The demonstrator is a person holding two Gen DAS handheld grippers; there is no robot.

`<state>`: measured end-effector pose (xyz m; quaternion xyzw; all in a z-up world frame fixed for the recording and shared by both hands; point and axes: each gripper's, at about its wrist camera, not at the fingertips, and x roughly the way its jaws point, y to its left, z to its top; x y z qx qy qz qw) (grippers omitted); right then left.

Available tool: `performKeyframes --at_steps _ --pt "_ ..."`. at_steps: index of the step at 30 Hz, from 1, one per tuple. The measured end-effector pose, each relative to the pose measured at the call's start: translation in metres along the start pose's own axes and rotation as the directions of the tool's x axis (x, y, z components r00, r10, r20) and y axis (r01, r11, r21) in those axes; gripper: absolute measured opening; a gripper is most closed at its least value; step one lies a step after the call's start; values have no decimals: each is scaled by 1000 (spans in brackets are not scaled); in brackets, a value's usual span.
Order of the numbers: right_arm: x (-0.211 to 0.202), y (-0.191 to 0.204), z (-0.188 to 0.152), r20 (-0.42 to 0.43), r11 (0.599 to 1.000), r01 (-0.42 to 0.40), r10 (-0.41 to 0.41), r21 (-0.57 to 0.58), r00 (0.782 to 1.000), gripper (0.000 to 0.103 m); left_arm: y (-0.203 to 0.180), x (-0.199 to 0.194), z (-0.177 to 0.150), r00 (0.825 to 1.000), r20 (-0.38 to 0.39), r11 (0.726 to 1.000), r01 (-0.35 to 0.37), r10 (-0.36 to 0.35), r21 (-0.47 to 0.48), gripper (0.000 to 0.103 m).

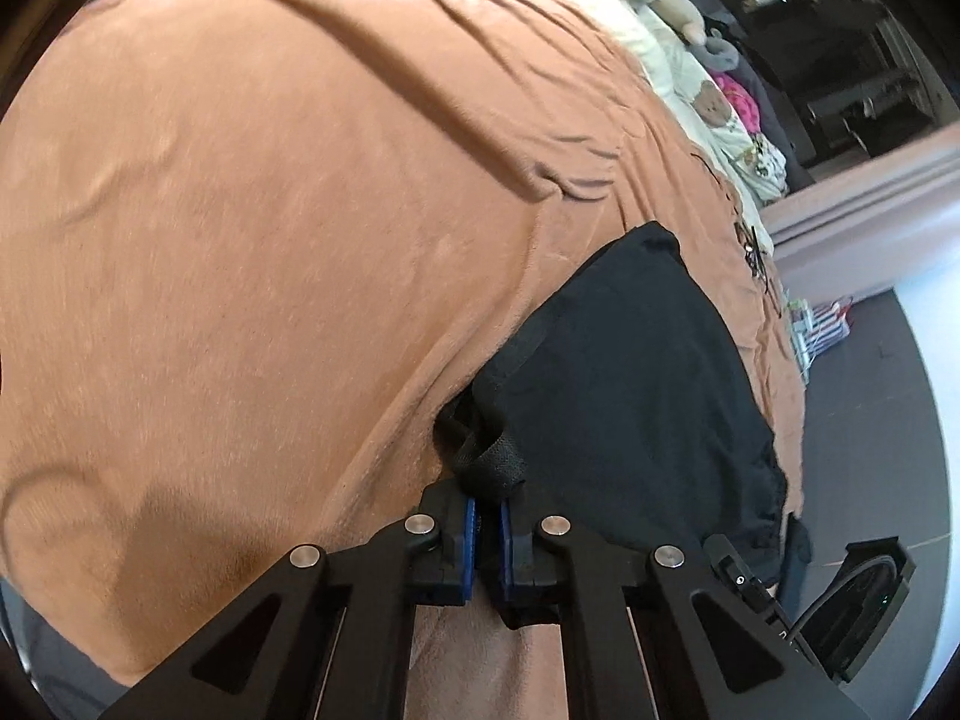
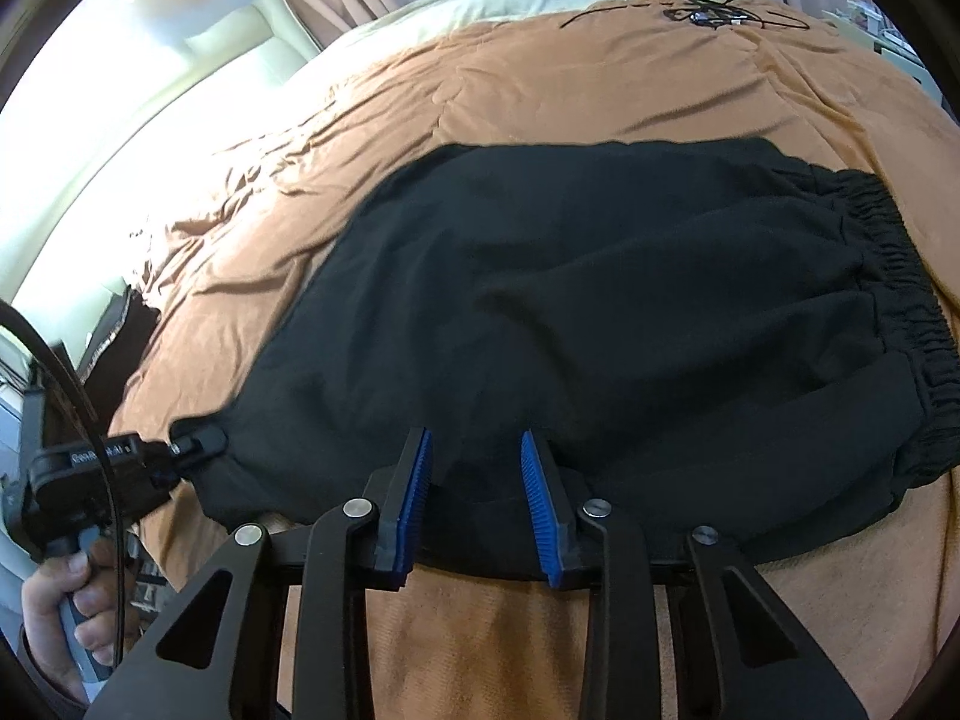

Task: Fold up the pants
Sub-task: 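Grasp the edge of the folded black pants with both grippers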

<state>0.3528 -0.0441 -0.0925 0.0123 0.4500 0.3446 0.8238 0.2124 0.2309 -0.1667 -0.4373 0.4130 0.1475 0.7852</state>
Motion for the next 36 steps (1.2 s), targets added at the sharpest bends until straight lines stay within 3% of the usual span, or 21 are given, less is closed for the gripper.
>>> performKeyframes --at_steps 7,16,27,36 --pt "7 6 -3 -24 1000 27 -28 -10 999 28 -11 -1 4 1000 27 998 -16 15 53 6" --pt "4 13 -9 -85 998 54 -58 -45 995 28 -14 -15 4 998 39 998 39 -41 45 5" --pt "3 6 37 -45 998 -13 16 58 999 21 -7 3 7 994 -34 994 108 -108 -20 9" --pt "41 -16 72 -94 990 18 -4 143 996 8 0 17 10 992 -65 993 100 -104 -68 9"
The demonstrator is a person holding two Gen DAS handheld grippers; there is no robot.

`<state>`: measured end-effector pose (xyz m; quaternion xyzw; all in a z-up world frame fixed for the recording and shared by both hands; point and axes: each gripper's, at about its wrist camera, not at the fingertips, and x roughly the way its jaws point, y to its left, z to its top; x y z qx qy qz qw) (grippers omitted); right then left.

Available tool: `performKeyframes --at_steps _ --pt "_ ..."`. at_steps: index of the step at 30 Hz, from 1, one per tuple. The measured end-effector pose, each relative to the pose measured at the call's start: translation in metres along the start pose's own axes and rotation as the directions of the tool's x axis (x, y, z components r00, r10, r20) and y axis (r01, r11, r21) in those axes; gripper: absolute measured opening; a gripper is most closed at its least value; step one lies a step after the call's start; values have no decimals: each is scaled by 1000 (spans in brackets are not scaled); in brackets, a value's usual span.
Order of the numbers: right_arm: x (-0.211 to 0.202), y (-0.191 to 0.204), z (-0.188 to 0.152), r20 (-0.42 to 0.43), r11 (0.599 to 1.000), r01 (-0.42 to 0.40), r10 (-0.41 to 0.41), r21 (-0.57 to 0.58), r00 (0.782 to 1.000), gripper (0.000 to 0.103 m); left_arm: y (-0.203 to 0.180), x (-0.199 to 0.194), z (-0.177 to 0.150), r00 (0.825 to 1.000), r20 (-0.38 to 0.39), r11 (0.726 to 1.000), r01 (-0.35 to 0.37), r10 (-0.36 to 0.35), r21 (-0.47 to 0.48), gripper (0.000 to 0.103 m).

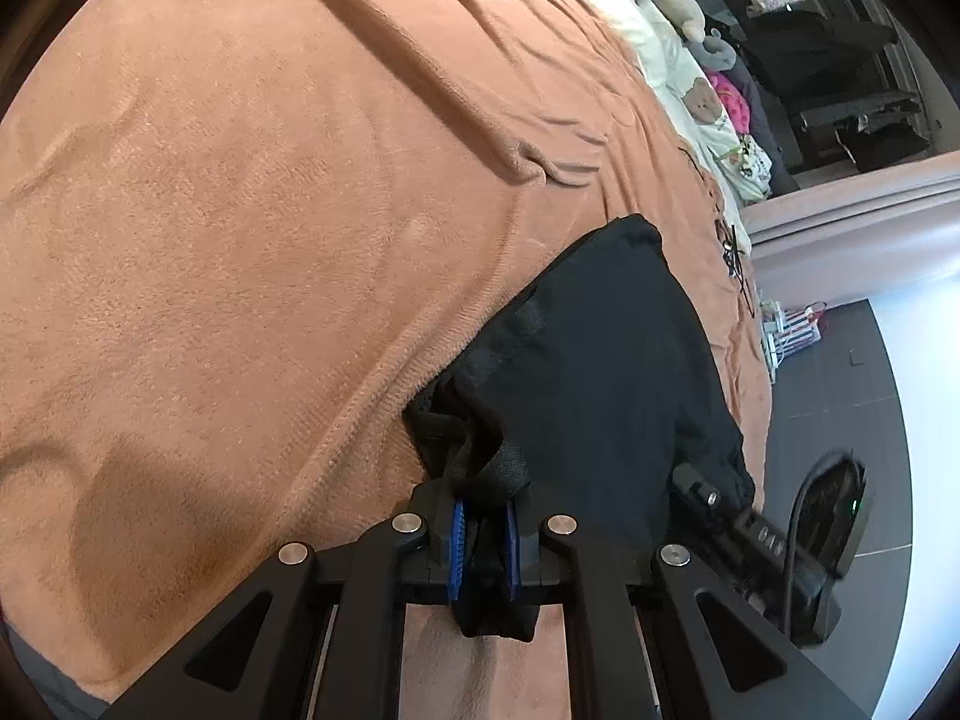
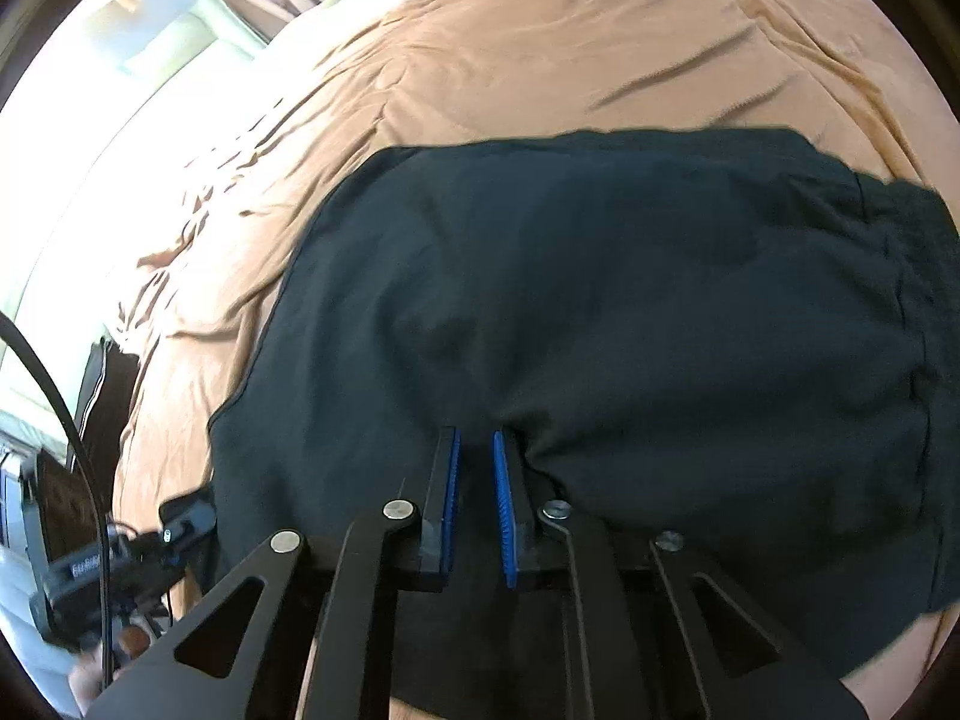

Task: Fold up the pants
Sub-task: 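Grasp the edge of the folded black pants with both grippers, then lift the pants edge with both grippers and fold it over the pants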

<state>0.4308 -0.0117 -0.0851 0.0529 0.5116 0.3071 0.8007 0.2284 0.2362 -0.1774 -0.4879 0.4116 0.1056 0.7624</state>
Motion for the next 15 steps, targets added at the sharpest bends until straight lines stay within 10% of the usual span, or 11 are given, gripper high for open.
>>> performKeyframes --at_steps 15 --pt "31 10 64 1 993 115 -115 5 993 7 2 -5 -14 1000 -17 998 26 -27 -66 22"
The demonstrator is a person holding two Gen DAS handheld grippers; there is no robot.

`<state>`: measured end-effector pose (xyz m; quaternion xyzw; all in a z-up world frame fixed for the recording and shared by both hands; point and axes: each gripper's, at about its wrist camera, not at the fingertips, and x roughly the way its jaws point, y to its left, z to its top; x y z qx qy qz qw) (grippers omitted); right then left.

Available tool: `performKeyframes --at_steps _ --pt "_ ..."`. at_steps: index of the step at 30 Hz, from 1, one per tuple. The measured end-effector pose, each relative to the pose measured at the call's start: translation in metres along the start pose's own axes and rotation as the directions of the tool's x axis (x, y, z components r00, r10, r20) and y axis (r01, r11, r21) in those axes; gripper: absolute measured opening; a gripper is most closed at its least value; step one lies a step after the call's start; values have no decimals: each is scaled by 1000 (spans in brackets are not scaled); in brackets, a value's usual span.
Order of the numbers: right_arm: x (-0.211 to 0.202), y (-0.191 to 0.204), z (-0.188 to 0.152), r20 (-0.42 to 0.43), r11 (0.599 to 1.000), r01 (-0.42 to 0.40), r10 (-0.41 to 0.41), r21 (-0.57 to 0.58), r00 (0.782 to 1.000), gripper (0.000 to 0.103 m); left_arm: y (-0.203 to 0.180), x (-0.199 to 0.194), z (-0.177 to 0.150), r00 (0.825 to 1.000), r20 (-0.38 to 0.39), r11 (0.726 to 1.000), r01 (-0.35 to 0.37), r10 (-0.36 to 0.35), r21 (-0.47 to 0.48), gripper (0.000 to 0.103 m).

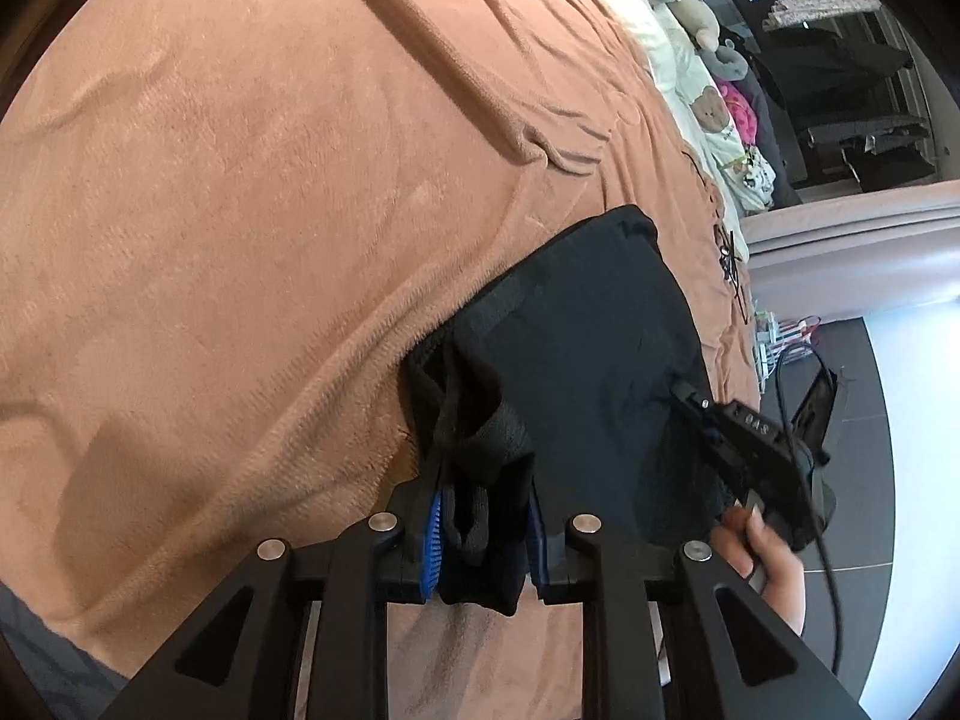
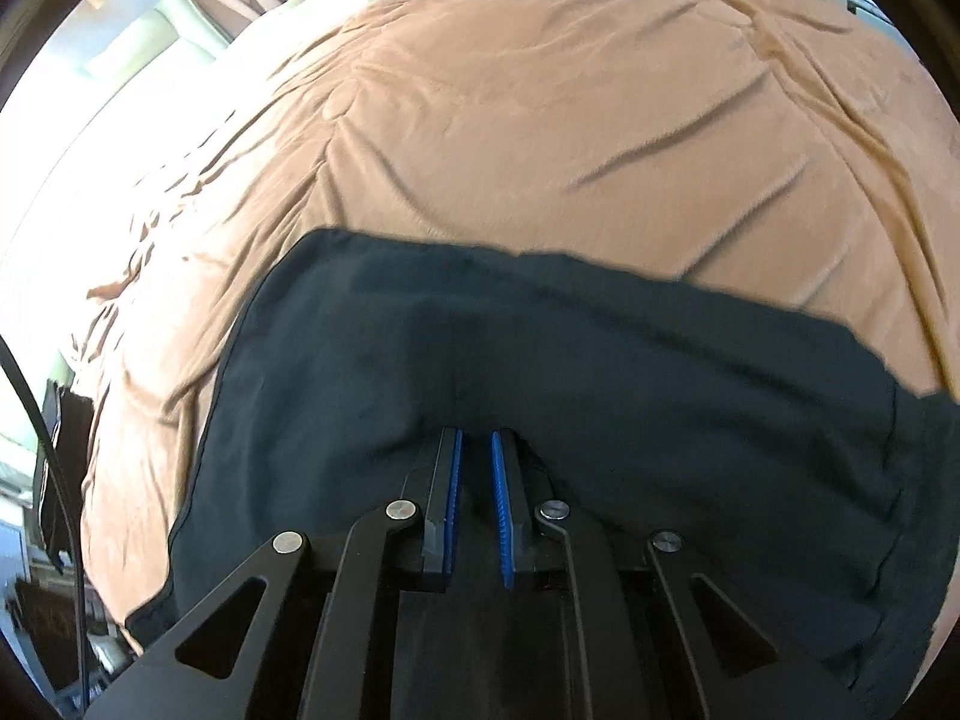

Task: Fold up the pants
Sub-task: 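Lift the pants edge with both grippers and fold it over the pants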

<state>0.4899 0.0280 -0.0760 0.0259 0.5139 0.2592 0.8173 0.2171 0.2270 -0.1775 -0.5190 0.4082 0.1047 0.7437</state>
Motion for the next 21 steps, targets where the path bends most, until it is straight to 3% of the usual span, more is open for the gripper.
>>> performKeyframes --at_steps 5,9,15,21 --pt "7 -4 15 26 999 37 -37 4 999 7 5 6 3 1000 5 1000 -17 17 -13 21" --pt "-1 -5 10 46 1000 9 -9 2 999 7 4 1 2 1000 22 1000 -10 10 2 10" --pt "-20 4 -24 44 997 -70 71 -15 996 7 -1 -12 0 999 44 999 30 -31 16 7" --pt "-18 15 -64 13 995 -96 97 -38 995 7 -23 -25 3 994 73 995 80 -85 66 6"
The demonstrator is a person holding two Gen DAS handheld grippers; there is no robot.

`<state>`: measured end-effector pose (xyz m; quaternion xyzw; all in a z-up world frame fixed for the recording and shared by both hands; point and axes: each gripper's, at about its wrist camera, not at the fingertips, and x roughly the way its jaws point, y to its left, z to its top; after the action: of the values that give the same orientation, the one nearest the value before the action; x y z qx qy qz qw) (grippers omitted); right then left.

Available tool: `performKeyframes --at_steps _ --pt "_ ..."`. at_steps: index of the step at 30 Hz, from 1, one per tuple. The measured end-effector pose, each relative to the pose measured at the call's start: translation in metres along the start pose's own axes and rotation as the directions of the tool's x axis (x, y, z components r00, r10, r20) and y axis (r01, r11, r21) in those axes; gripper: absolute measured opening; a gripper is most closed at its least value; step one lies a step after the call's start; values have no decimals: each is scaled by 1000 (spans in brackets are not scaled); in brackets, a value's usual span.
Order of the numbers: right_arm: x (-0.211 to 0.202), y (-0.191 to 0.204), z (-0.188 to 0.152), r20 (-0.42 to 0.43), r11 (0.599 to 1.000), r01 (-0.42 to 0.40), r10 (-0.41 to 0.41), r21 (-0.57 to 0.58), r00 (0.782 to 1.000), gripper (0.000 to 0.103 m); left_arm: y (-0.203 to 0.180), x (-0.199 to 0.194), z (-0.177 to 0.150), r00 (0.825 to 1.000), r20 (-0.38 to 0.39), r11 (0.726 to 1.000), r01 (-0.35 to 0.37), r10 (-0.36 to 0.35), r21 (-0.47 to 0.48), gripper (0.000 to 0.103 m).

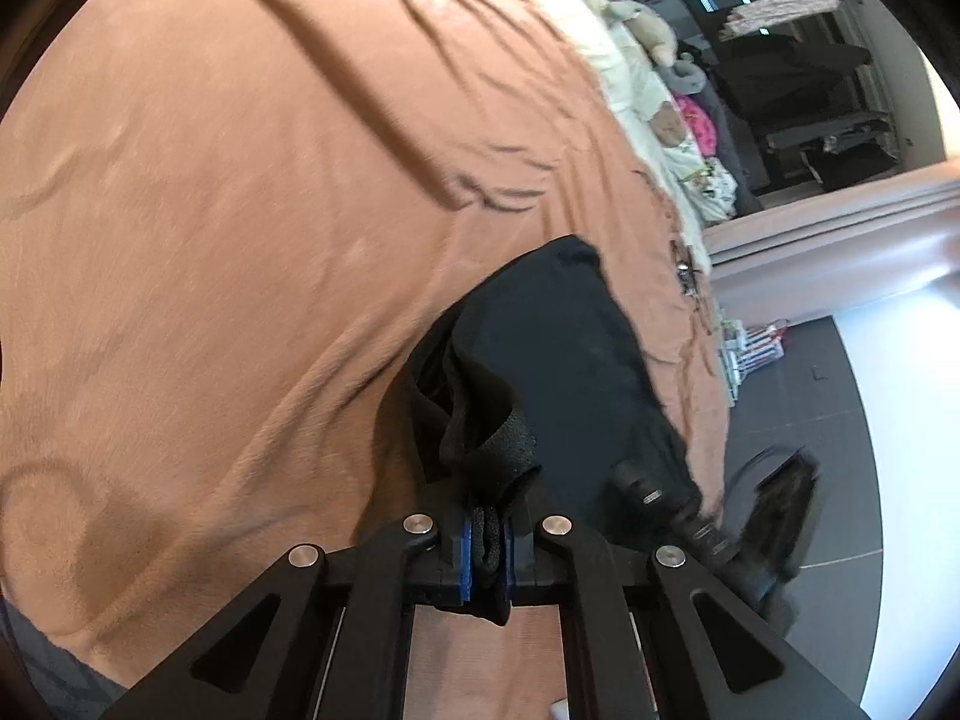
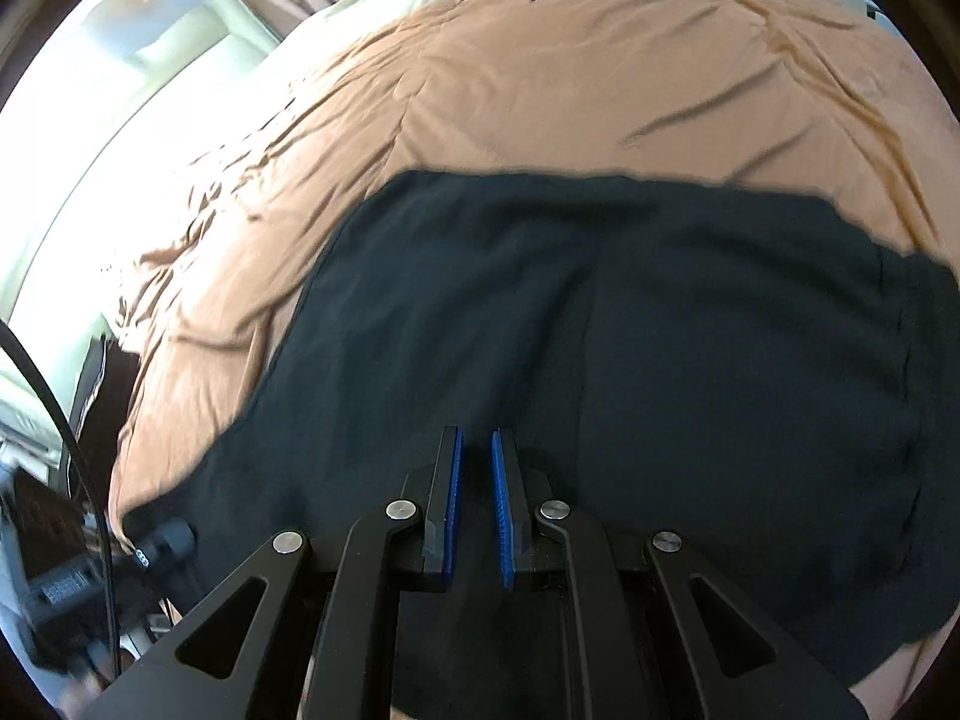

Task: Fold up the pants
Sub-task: 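Lift the pants edge with both grippers and fold it over the pants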

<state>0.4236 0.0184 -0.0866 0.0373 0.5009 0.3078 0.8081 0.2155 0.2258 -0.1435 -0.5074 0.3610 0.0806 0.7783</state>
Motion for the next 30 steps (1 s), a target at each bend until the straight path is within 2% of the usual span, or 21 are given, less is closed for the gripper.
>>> performKeyframes --at_steps 5,10,17,22,30 --pt "-6 -1 -26 16 1000 -3 3 24 1000 7 -28 -7 4 999 23 995 40 -42 92 6" --pt "-18 -3 -50 19 998 -43 42 55 999 7 -51 -4 8 996 11 985 85 -88 153 6" --pt "-34 -17 -71 22 988 -114 113 101 993 7 -98 0 2 985 -52 940 172 -164 294 6" --pt "-63 -36 -73 75 985 -132 124 115 989 7 -129 14 -10 980 -100 909 197 -172 367 6" --pt "-108 -70 -85 153 979 -141 118 145 981 7 -162 45 -26 970 -177 881 229 -169 414 6"
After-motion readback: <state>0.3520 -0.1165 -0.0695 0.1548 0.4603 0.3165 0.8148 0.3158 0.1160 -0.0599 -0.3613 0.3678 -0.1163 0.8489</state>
